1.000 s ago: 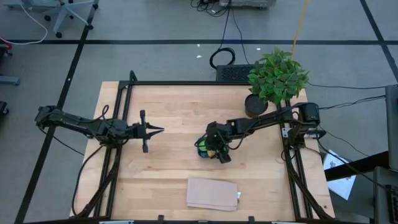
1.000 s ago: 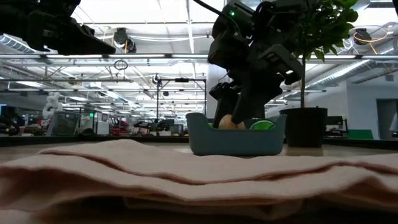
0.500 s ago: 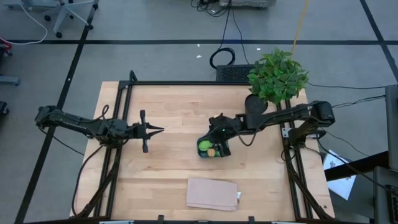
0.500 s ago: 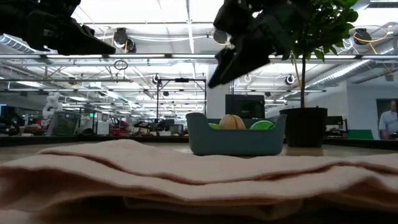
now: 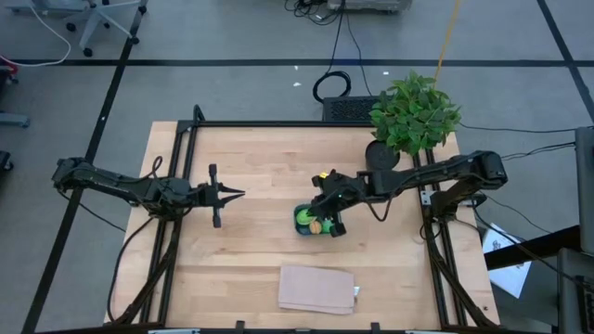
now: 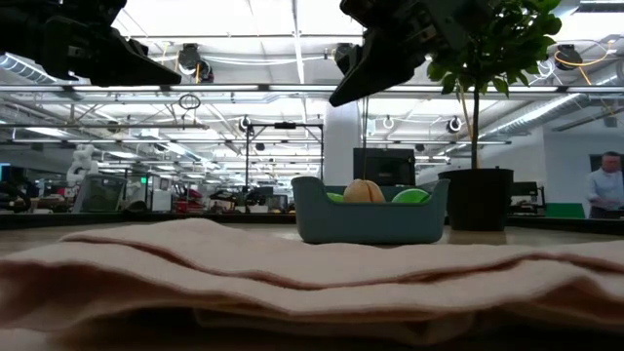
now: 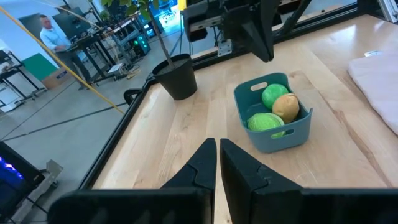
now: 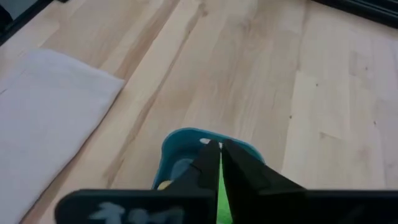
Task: Pick and placing Produce into tupperware
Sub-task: Return to Home Position
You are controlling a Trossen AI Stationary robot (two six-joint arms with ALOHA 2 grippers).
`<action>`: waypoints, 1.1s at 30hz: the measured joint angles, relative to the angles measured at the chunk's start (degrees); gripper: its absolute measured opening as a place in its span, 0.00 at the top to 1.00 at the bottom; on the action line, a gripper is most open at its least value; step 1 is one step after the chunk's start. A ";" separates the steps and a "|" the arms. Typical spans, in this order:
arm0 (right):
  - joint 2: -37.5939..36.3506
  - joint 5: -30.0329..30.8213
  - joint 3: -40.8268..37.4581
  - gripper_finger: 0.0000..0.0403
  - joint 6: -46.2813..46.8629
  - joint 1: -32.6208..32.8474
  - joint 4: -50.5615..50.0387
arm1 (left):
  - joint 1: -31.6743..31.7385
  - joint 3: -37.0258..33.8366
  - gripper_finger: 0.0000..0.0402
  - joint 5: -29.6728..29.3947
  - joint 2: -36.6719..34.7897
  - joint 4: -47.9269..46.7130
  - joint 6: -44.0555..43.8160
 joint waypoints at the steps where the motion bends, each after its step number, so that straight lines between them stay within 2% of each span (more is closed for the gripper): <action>1: 0.00 -0.02 0.00 0.98 0.18 0.00 0.10 | 0.00 0.00 0.94 0.00 0.00 0.00 0.00; 15: -0.19 -1.47 0.00 1.00 0.45 -0.02 -0.09 | 0.02 0.00 0.94 -0.10 0.00 0.38 0.14; 23: -7.96 1.43 -0.02 1.00 0.16 -1.59 -1.84 | -1.06 0.00 0.94 -6.41 -0.17 2.91 1.30; 26: -11.64 1.25 0.00 1.00 0.50 -2.99 -2.09 | -1.77 0.00 0.94 -7.69 -0.17 3.20 2.01; 29: -14.80 -1.73 -0.17 1.00 0.49 -4.32 -2.84 | -2.71 0.00 0.94 -9.30 -0.17 3.75 2.47; 33: -18.82 -1.44 -0.37 1.00 -0.07 -4.25 -4.89 | -3.74 0.00 0.94 -11.39 -0.17 4.02 2.89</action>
